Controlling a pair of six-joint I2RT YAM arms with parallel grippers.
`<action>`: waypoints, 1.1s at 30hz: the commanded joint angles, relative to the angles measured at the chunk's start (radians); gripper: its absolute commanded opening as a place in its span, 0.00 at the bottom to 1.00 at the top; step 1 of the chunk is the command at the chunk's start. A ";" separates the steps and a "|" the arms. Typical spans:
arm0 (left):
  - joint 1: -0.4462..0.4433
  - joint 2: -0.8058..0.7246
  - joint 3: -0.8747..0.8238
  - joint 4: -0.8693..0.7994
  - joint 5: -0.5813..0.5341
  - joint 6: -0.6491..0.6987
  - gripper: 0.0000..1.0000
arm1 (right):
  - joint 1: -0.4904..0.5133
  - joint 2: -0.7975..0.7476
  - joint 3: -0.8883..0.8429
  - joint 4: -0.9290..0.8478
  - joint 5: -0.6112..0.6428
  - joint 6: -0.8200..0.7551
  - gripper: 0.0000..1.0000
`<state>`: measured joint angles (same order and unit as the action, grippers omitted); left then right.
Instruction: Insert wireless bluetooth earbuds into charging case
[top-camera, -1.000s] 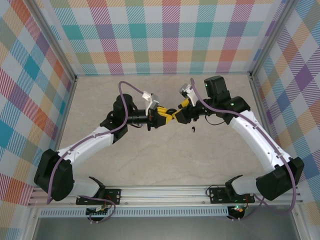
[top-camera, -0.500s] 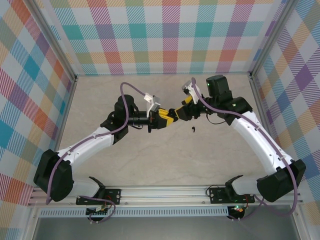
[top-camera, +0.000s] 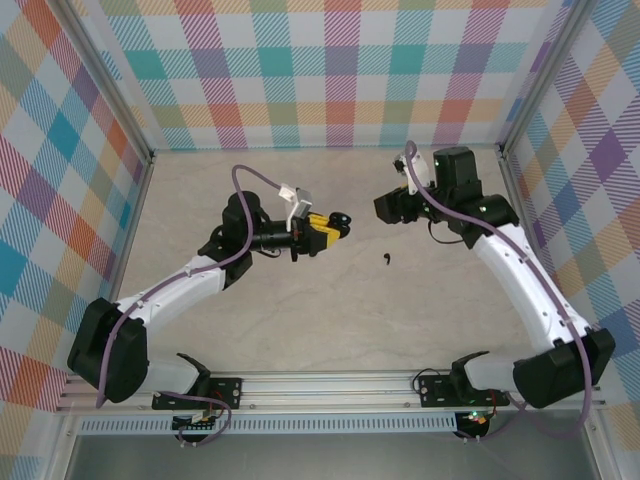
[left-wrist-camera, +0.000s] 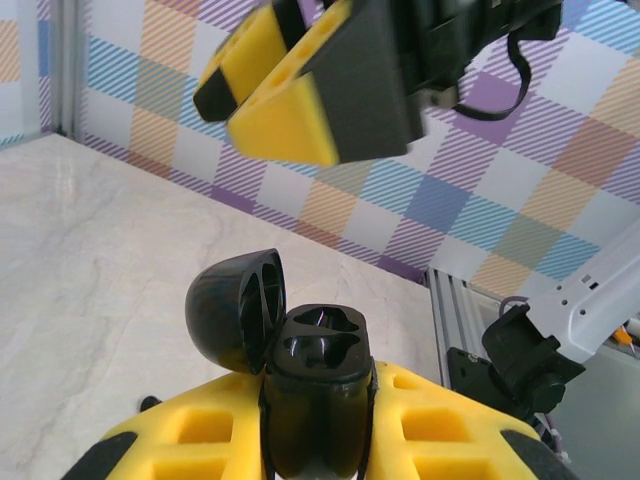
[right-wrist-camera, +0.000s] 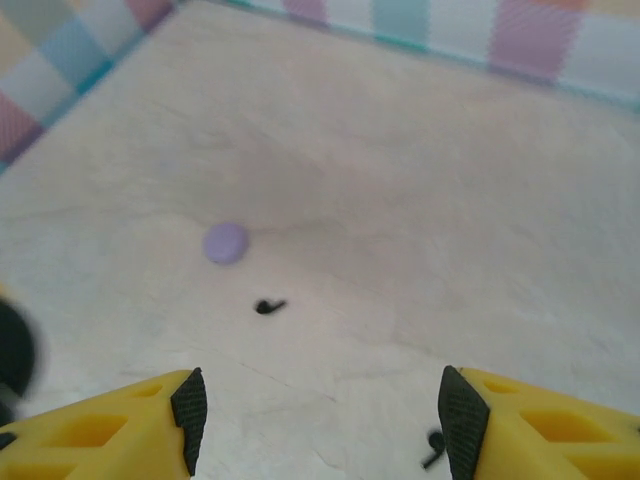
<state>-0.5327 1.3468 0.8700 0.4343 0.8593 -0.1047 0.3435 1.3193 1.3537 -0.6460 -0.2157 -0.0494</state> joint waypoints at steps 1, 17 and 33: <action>0.013 -0.033 -0.013 0.072 0.004 -0.042 0.10 | -0.032 0.113 0.010 -0.102 0.131 0.099 0.65; 0.013 -0.171 -0.089 -0.027 -0.054 -0.050 0.10 | -0.055 0.500 0.018 -0.150 0.089 0.224 0.55; 0.012 -0.170 -0.095 -0.047 -0.062 -0.056 0.10 | -0.048 0.649 0.058 -0.193 0.091 0.290 0.51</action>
<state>-0.5266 1.1908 0.7883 0.3870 0.7986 -0.1516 0.2916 1.9453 1.3830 -0.8051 -0.1162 0.2222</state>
